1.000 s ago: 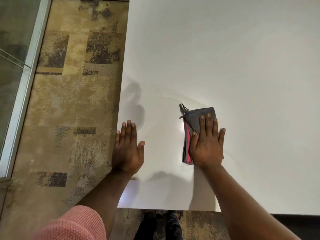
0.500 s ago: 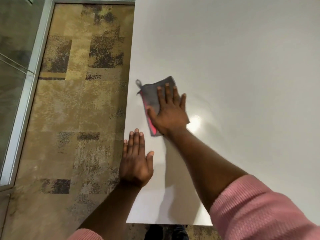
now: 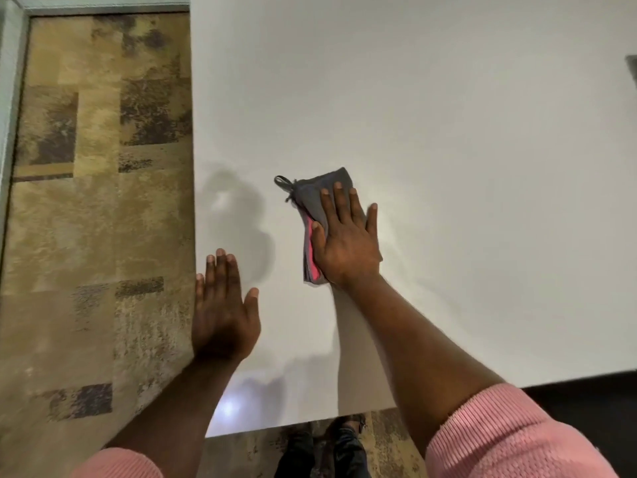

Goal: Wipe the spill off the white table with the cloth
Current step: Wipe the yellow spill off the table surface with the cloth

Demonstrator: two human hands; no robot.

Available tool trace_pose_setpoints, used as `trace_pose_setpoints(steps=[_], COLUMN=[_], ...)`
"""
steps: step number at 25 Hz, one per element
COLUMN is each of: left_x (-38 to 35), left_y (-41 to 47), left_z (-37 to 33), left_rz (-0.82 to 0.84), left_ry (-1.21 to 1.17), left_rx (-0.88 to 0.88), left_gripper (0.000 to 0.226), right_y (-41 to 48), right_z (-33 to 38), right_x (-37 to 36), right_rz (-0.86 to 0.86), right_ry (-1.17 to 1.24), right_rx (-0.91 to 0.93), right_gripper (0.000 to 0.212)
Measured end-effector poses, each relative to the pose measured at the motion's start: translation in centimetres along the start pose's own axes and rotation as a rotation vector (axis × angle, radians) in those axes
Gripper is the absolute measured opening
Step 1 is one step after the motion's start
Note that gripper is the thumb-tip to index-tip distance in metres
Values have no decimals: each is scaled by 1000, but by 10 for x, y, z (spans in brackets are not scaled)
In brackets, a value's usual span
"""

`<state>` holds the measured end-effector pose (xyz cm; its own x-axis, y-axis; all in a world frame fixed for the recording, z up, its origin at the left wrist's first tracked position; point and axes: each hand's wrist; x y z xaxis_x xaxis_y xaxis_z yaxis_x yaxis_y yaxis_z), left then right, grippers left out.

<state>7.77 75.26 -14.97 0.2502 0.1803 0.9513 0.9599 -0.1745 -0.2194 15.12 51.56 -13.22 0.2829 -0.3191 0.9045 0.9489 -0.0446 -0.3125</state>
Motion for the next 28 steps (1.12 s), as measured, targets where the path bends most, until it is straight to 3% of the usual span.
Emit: trace_pose_setpoints(steps=[6, 10, 15, 19, 25, 28], left_x=[1, 2, 1, -1, 2, 3], left_y=[1, 0, -1, -1, -3, -5], left_z=[-1, -1, -1, 2, 0, -1], left_rz=[77, 65, 52, 41, 39, 33], left_ry=[11, 16, 7, 2, -10, -5], left_rx=[41, 29, 17, -1, 13, 13], left_gripper=[72, 72, 71, 71, 70, 70], right_y=[-76, -116, -164, -205, -223, -225], right_z=[-78, -73, 0, -29, -148, -159], right_x=[0, -15, -65, -78, -35, -36], right_rz=[12, -20, 33, 56, 68, 7], right_ry=[29, 84, 12, -45, -77, 13], right_rx=[-241, -301, -78, 0, -343, -437], right_gripper=[66, 68, 70, 69, 68, 70])
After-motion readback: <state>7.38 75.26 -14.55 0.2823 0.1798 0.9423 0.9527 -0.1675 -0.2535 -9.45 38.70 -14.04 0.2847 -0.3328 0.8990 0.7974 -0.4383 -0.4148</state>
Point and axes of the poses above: each hand's wrist, its own y-axis towards the middle knuckle, its own x-axis out of the back of the hand, z = x × y, and after that the axes turned 12 degrees about z, right-handed
